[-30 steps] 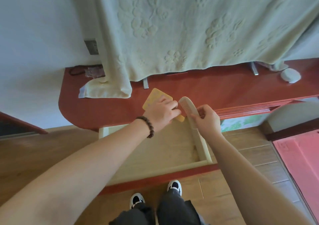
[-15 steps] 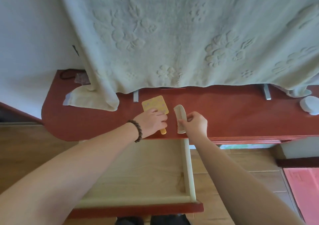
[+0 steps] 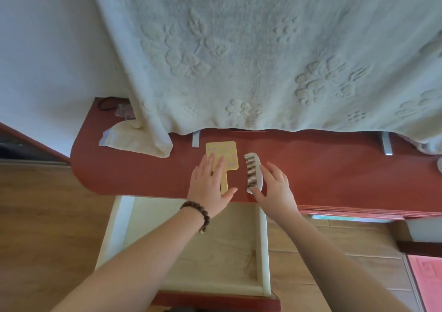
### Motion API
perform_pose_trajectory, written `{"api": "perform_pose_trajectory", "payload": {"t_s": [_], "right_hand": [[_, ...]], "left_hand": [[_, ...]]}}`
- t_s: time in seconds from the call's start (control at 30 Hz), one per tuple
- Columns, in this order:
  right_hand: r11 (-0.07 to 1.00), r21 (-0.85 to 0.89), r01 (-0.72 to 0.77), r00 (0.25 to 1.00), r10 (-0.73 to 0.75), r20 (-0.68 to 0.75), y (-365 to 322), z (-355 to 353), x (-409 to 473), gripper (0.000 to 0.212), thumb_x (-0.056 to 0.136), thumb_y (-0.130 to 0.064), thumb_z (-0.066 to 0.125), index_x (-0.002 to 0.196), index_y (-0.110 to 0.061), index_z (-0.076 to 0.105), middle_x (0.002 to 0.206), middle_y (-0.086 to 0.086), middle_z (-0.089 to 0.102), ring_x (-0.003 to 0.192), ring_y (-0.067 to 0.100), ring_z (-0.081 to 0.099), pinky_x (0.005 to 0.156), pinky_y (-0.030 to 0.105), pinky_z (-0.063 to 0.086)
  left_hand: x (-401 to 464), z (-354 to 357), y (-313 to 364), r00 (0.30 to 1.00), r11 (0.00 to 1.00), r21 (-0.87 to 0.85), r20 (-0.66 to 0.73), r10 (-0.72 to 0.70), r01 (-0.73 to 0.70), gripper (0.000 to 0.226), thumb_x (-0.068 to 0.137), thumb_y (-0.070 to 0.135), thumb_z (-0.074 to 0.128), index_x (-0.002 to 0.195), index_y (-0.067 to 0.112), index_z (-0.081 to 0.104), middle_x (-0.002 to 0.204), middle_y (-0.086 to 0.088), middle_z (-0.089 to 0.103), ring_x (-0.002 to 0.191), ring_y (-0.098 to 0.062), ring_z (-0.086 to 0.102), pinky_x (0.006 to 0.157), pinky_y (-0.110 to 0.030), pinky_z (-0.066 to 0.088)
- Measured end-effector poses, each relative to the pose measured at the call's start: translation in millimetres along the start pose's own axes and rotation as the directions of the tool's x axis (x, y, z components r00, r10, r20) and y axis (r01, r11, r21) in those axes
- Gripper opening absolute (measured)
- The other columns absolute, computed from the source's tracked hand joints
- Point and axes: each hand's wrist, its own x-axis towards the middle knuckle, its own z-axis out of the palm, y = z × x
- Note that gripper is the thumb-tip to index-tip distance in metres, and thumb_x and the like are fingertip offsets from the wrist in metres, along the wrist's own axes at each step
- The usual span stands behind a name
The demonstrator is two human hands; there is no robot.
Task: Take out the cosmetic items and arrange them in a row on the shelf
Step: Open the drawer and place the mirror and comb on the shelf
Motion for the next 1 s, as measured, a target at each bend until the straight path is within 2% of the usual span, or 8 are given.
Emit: {"api": "perform_pose_trajectory", "payload": {"t_s": [0.03, 0.1, 0.17, 0.4, 0.57, 0.67, 0.87, 1.0], "right_hand": [[0.994, -0.088, 0.064, 0.998, -0.063, 0.009, 2, 3, -2, 0.066, 0.092, -0.038, 0.055, 0.149, -0.02, 0.025, 0.158, -0.002, 0.014, 0.146, 0.02, 0.006, 0.116, 0.038, 0.019], [0.959, -0.25, 0.132, 0.99, -0.116, 0.076, 4, 10, -2, 0.063, 0.098, -0.042, 0.04, 0.151, -0.023, 0.012, 0.16, -0.005, -0.004, 0.146, 0.017, -0.012, 0.119, 0.039, 0.001], [0.934, -0.333, 0.13, 0.986, -0.088, 0.139, 4, 17, 1, 0.057, 0.101, -0.042, 0.029, 0.151, -0.024, 0.007, 0.159, -0.006, -0.01, 0.145, 0.016, -0.018, 0.119, 0.041, -0.005], [0.934, -0.342, 0.104, 0.994, -0.087, 0.066, -2, 28, 15, 0.055, 0.101, -0.04, 0.032, 0.15, -0.022, 0.017, 0.16, -0.002, 0.001, 0.147, 0.019, -0.008, 0.119, 0.043, -0.002], [0.945, -0.321, 0.069, 0.996, -0.049, 0.069, -9, 31, 21, 0.057, 0.1, -0.039, 0.034, 0.151, -0.021, 0.015, 0.161, 0.0, 0.002, 0.147, 0.02, -0.005, 0.12, 0.041, 0.0], [0.955, -0.293, 0.046, 0.997, -0.027, 0.067, -13, 27, 15, 0.058, 0.1, -0.04, 0.035, 0.151, -0.023, 0.013, 0.161, 0.0, 0.0, 0.147, 0.019, -0.007, 0.12, 0.04, 0.0], [0.98, -0.197, 0.018, 0.999, -0.024, -0.03, -32, 28, -39, 0.058, 0.097, -0.037, 0.043, 0.149, -0.023, 0.022, 0.16, 0.0, 0.007, 0.147, 0.018, -0.005, 0.119, 0.037, 0.001], [0.978, -0.207, 0.006, 0.998, -0.019, -0.062, -47, 52, -103, 0.061, 0.095, -0.032, 0.047, 0.149, -0.023, 0.021, 0.16, 0.001, 0.004, 0.147, 0.02, -0.006, 0.12, 0.041, 0.004]], "left_hand": [[-1, 5, 3, 0.997, 0.998, 0.015, 0.034, -0.064, 0.064, 0.09, 0.082, 0.064, 0.05, 0.151, 0.023, 0.008, 0.159, -0.007, 0.009, 0.147, -0.025, 0.005, 0.118, -0.047, 0.014], [-2, 14, 5, 0.988, 0.99, 0.046, 0.068, -0.139, 0.136, 0.095, 0.081, 0.071, 0.044, 0.151, 0.023, 0.001, 0.16, -0.006, 0.004, 0.147, -0.023, 0.0, 0.119, -0.046, 0.009], [-2, 20, 3, 0.986, 0.986, 0.075, 0.069, -0.153, 0.148, 0.094, 0.082, 0.072, 0.041, 0.151, 0.021, 0.002, 0.161, -0.005, 0.002, 0.147, -0.023, -0.001, 0.119, -0.047, 0.006], [17, 11, -10, 0.99, 0.991, 0.109, 0.105, -0.093, 0.081, 0.089, 0.082, 0.07, 0.044, 0.15, 0.027, 0.006, 0.161, 0.002, -0.001, 0.147, -0.022, -0.005, 0.118, -0.051, 0.002], [23, 4, -12, 0.988, 0.994, 0.09, 0.135, -0.067, 0.055, 0.093, 0.08, 0.068, 0.051, 0.15, 0.026, 0.008, 0.161, -0.001, -0.001, 0.147, -0.023, -0.005, 0.118, -0.051, 0.004], [12, -2, -12, 0.993, 0.995, 0.076, 0.092, -0.075, 0.068, 0.092, 0.081, 0.067, 0.05, 0.15, 0.025, 0.007, 0.16, -0.004, 0.001, 0.147, -0.024, -0.003, 0.118, -0.05, 0.005], [-55, -16, -31, 0.998, 0.998, 0.0, -0.011, -0.059, 0.059, 0.075, 0.089, 0.059, 0.044, 0.148, 0.02, 0.02, 0.158, -0.008, 0.018, 0.147, -0.024, 0.009, 0.119, -0.045, 0.009], [-118, -13, -57, 0.996, 0.998, 0.01, -0.059, -0.069, 0.07, 0.07, 0.089, 0.058, 0.042, 0.145, 0.018, 0.028, 0.151, -0.012, 0.033, 0.142, -0.028, 0.023, 0.116, -0.046, 0.019]]}}
